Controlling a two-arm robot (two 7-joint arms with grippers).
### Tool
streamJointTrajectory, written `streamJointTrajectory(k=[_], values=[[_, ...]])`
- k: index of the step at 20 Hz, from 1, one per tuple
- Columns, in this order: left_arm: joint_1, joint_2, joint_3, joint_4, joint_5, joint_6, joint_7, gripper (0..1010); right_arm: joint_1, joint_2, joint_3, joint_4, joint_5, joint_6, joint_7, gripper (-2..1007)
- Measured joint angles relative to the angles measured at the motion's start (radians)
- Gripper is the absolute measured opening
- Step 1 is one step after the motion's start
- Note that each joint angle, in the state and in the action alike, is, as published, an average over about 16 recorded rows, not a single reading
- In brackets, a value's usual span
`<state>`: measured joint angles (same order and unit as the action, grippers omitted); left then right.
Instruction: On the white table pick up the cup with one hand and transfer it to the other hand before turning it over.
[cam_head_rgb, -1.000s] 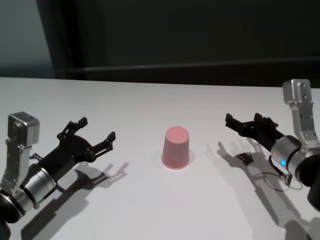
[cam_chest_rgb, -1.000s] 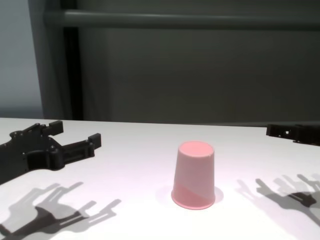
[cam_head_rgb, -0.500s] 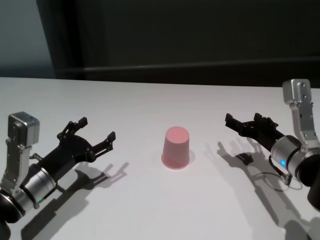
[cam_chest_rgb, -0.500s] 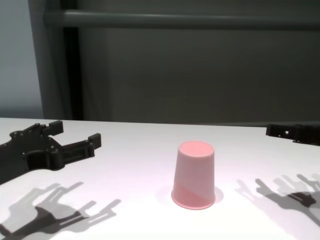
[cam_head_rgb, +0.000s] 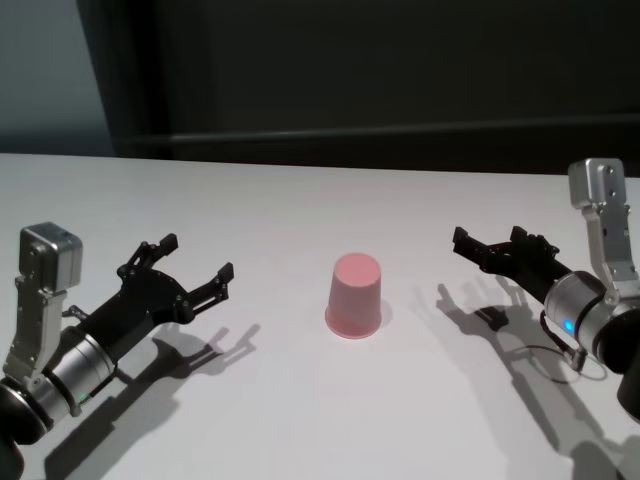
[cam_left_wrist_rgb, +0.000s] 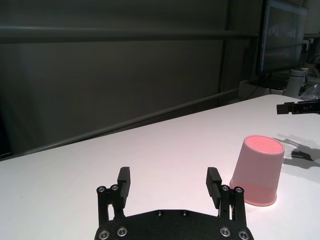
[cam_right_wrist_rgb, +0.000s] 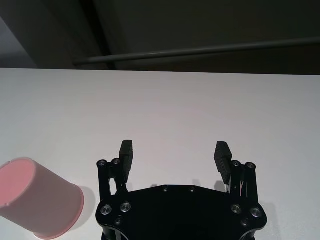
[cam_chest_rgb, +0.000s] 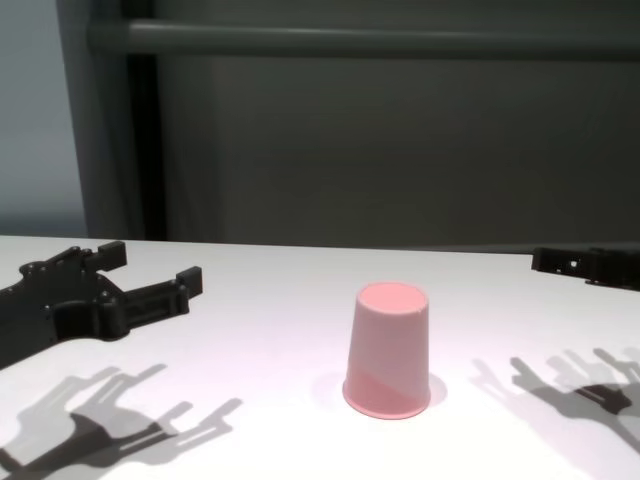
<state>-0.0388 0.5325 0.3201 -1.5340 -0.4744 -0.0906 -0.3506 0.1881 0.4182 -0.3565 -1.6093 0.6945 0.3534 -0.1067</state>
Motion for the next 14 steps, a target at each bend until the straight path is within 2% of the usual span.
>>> streamJointTrajectory(k=[14], values=[[0.000, 0.000, 0.000, 0.000, 0.000, 0.000, 0.000, 1001, 0.000, 0.000, 0.000, 0.000, 0.000, 0.000, 0.000, 1000]])
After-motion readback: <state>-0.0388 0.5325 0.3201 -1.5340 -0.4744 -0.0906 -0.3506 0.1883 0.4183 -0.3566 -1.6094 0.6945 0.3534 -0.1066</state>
